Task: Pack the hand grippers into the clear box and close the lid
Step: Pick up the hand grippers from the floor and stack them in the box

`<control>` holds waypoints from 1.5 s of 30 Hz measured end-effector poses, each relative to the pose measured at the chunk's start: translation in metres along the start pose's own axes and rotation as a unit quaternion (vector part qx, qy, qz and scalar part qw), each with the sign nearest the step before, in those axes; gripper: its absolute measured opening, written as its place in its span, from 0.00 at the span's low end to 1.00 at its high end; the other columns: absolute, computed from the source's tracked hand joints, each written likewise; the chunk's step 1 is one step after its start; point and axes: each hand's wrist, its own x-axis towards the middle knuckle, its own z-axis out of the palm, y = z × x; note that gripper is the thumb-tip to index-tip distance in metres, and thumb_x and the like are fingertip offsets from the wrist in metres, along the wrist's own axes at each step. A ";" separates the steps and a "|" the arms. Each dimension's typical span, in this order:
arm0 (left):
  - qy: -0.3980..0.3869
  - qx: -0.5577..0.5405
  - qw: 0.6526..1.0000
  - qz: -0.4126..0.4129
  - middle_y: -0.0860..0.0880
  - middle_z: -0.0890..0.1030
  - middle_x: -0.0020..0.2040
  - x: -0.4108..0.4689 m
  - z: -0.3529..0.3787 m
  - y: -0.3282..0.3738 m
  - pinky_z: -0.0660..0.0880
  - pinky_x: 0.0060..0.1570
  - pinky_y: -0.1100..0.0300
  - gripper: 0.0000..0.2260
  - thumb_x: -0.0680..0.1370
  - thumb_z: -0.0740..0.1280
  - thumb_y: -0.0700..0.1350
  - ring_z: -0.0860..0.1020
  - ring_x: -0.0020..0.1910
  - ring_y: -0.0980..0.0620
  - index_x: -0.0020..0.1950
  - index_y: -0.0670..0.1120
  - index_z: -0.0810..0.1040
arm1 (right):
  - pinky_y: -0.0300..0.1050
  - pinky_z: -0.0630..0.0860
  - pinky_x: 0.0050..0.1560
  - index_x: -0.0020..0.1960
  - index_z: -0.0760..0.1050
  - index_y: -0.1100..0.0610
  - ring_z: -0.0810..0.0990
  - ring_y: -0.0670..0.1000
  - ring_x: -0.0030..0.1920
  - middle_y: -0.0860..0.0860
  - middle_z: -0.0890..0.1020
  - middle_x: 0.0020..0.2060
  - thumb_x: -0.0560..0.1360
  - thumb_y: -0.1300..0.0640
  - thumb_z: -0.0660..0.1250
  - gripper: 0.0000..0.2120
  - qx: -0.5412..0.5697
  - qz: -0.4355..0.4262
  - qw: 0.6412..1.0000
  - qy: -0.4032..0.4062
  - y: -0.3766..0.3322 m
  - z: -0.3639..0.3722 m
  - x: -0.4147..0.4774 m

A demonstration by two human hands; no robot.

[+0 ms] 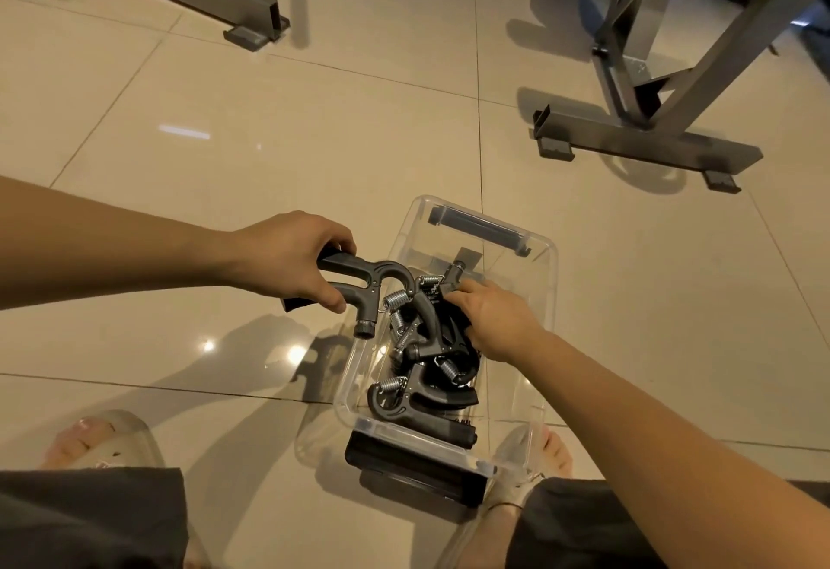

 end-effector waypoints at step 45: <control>0.012 0.015 1.000 0.017 0.57 0.78 0.48 -0.006 -0.007 0.010 0.71 0.42 0.61 0.25 0.66 0.80 0.57 0.77 0.47 0.53 0.59 0.52 0.78 | 0.50 0.75 0.55 0.59 0.79 0.55 0.73 0.53 0.58 0.50 0.75 0.56 0.67 0.27 0.69 0.35 0.003 -0.018 0.997 -0.072 -0.020 -0.001 -0.044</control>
